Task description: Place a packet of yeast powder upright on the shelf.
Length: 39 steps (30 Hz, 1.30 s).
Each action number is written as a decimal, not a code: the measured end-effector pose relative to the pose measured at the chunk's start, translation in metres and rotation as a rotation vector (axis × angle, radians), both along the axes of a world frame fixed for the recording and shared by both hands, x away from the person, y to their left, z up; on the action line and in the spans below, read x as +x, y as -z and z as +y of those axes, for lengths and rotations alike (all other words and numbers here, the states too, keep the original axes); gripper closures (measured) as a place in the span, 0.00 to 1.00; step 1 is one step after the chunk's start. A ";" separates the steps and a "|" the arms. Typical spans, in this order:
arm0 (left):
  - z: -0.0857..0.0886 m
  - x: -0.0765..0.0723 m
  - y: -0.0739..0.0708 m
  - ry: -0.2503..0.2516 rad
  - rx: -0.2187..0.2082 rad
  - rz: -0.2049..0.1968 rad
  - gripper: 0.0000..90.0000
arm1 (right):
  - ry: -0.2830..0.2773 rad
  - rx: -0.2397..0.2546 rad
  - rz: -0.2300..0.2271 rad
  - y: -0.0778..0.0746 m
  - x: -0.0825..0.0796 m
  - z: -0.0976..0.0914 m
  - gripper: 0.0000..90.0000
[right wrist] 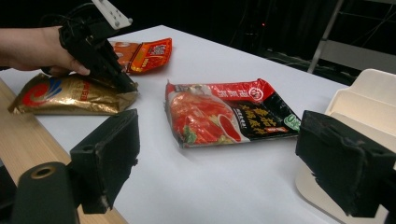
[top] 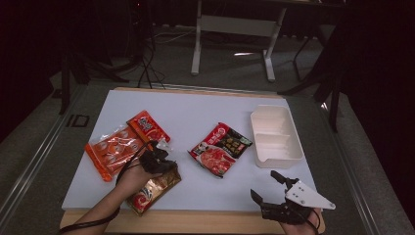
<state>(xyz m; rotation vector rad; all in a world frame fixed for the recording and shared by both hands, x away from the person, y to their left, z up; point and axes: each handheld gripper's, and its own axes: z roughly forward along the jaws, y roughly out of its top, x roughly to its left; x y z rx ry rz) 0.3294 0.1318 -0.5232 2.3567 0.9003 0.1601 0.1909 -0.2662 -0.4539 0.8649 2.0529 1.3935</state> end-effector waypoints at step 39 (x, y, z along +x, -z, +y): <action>-0.001 -0.045 -0.099 -0.005 -0.368 -0.214 0.98 | -0.077 -0.030 0.006 -0.022 0.003 0.005 0.14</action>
